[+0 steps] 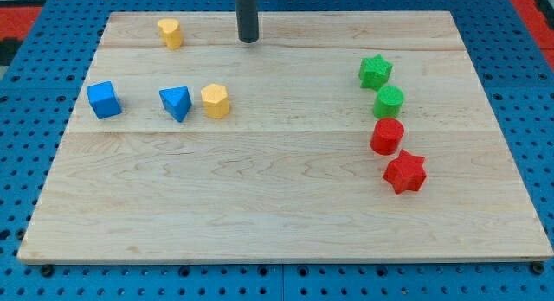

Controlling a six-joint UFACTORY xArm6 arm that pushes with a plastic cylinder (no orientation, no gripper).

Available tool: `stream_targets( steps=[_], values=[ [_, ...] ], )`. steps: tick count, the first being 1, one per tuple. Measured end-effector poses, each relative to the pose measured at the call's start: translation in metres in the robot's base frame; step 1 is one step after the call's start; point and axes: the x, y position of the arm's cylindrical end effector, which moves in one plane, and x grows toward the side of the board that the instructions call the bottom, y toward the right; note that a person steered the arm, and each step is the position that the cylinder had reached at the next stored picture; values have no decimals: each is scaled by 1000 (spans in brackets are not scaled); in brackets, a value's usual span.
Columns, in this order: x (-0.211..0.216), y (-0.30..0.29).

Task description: Move the green circle a bit left

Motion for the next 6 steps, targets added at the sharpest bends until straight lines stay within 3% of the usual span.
stream_targets(
  steps=[1,3,5,6],
  values=[
    [1,32],
    [1,182],
    [2,284],
    [27,310]
  ],
)
